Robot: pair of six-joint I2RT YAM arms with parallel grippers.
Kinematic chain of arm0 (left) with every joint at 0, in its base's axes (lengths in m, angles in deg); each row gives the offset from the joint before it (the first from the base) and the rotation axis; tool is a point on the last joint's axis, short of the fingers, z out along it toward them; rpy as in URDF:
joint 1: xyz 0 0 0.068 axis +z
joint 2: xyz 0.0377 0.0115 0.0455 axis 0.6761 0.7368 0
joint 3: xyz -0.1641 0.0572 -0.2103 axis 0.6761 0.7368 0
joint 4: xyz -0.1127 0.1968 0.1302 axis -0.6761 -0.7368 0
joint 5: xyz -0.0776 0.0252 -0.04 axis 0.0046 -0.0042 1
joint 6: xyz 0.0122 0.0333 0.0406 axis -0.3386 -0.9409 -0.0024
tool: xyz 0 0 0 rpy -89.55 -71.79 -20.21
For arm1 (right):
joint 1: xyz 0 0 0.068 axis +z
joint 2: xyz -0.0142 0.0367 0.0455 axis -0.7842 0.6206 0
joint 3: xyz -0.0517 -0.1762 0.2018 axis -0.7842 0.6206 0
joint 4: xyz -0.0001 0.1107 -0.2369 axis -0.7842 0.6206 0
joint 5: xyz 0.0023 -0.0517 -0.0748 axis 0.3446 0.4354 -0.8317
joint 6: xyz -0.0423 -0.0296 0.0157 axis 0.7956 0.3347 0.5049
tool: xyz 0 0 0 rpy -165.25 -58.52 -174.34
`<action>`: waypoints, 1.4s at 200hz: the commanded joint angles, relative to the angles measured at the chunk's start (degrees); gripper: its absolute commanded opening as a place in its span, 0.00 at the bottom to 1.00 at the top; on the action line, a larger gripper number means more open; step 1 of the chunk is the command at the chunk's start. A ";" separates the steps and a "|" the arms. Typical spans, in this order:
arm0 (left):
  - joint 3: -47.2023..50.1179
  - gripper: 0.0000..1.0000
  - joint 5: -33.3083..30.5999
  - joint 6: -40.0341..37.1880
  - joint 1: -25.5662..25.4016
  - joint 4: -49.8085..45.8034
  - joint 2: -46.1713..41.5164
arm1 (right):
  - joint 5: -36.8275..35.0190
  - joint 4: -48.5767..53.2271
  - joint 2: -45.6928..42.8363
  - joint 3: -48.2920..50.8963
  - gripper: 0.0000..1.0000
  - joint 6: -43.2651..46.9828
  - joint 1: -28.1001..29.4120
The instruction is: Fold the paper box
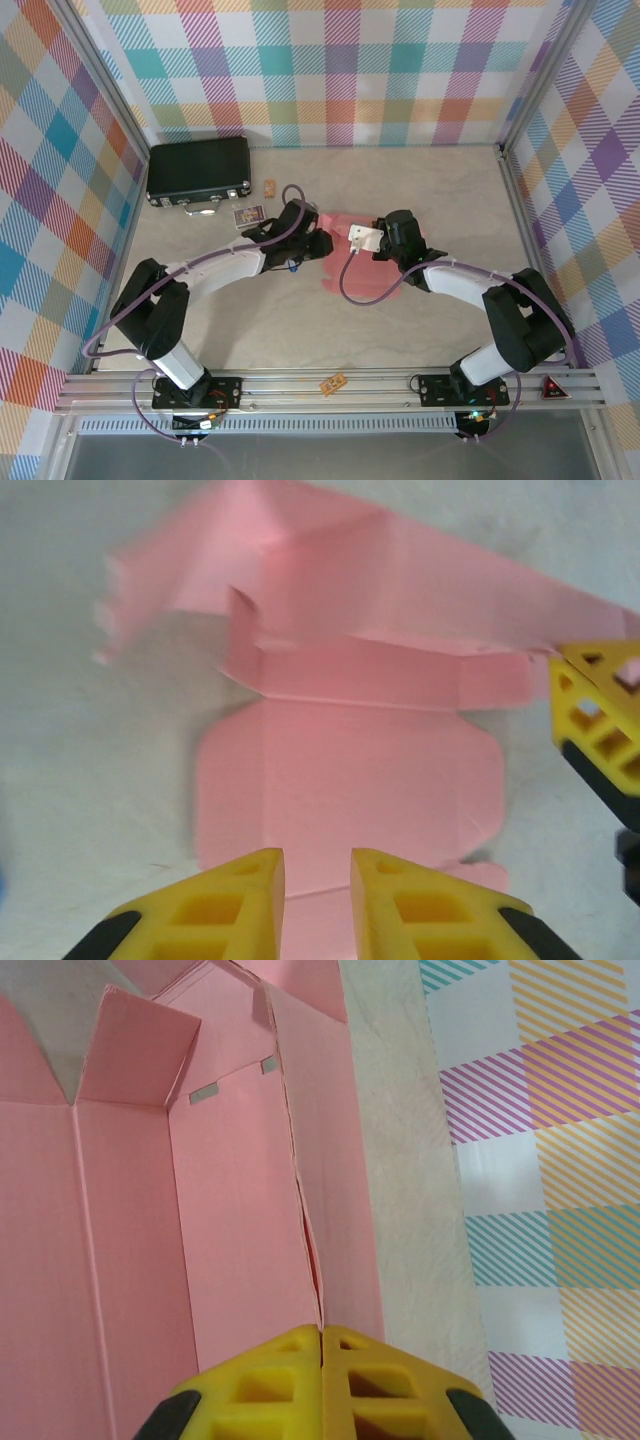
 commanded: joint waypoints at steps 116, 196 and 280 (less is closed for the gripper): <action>-19.88 0.24 -3.07 -12.05 13.12 -11.94 16.54 | -0.05 -0.09 -0.13 0.30 0.00 -0.04 0.45; -28.97 0.24 2.68 -15.06 12.60 -17.56 26.66 | -0.14 0.07 0.62 -1.03 0.00 0.04 0.41; -22.56 0.23 13.62 -17.48 12.11 -13.61 22.90 | -0.58 1.11 2.44 -3.71 0.00 -0.64 0.38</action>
